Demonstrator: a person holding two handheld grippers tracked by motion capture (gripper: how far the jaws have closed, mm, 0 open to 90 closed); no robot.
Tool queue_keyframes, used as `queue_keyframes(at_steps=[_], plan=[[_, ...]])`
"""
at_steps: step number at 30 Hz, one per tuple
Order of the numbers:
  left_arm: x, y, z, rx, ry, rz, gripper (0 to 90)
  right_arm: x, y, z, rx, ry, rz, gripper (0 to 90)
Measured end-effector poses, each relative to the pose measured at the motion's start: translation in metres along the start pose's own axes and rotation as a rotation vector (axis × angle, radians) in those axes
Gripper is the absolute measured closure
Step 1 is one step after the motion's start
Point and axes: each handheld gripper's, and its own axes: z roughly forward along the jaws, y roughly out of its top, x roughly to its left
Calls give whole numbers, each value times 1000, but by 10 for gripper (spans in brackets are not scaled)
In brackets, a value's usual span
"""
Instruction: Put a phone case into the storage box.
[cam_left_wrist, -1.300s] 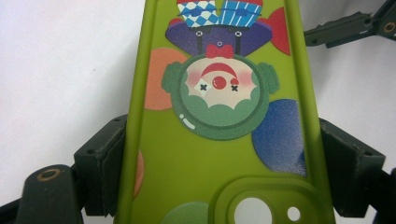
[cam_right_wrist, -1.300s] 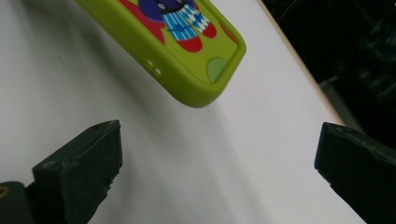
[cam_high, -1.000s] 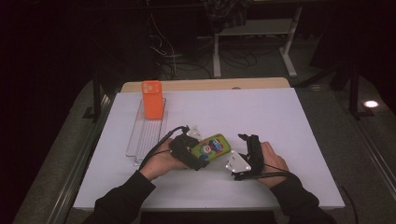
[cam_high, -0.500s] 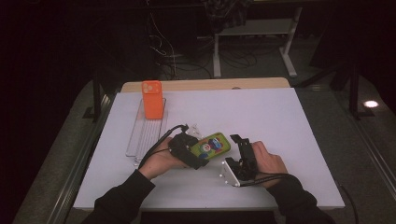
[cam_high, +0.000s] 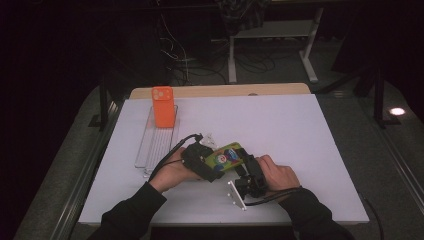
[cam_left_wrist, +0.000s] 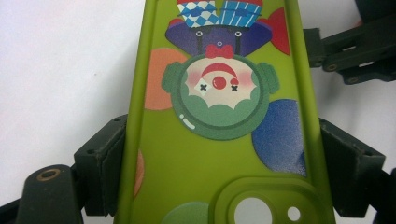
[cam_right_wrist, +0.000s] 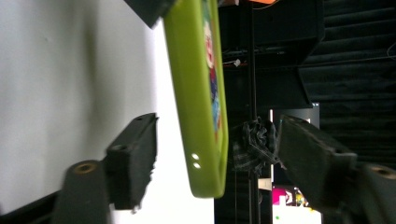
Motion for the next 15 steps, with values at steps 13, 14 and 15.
queue_keyframes(at_steps=[13,14,15], plan=[[-1,1,-1,16,-5,34,156,10,7,1,9,17,-89,638],[-1,1,0,15,-4,31,155,11,8,1,8,12,-90,667],[-1,1,0,16,-2,32,155,11,8,1,6,13,-89,690]])
